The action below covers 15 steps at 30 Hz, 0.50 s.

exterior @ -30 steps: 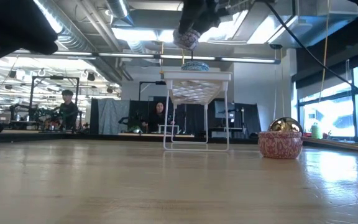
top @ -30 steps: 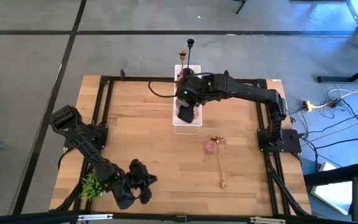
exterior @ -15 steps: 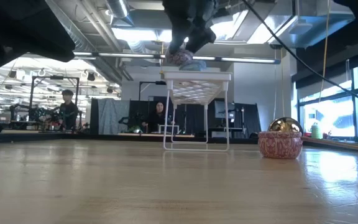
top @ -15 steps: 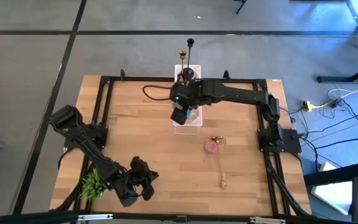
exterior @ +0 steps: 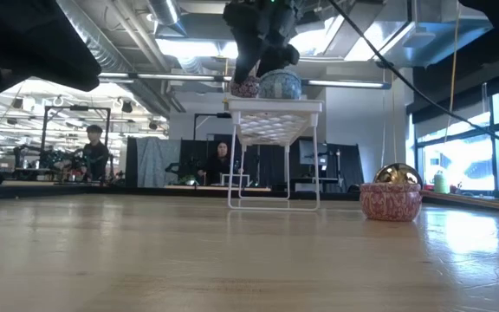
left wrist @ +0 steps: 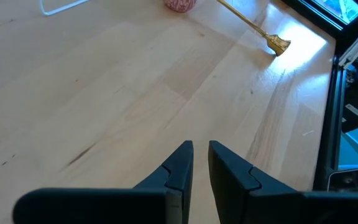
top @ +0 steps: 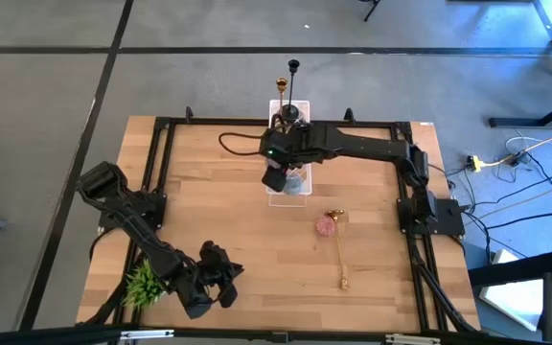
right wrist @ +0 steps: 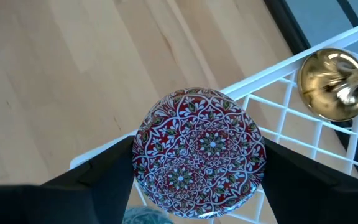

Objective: Pick & Place candle stick holders
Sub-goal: Put the red scented candle on the shelf

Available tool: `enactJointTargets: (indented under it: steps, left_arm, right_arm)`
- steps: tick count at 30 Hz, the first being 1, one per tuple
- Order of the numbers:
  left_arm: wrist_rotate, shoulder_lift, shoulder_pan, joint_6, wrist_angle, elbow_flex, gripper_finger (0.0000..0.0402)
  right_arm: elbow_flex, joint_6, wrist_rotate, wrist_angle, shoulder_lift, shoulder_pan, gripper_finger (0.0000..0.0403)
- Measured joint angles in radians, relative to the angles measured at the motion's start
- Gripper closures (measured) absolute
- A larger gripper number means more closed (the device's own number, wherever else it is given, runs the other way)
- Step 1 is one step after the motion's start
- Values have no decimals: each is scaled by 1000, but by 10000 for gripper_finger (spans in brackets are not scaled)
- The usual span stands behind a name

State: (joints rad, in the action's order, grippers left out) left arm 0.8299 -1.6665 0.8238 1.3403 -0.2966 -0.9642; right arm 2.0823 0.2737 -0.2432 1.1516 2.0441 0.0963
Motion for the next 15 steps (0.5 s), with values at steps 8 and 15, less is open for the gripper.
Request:
enactJointTargets:
  steps: [8,15]
  left_arm:
    - [2,0,0,1,1,0,357]
    - [-2,1,0,8,1,0,357]
  right_arm:
    - [0,7,-8,7,0,1,107]
    - [0,15,-26,8,0,3,107]
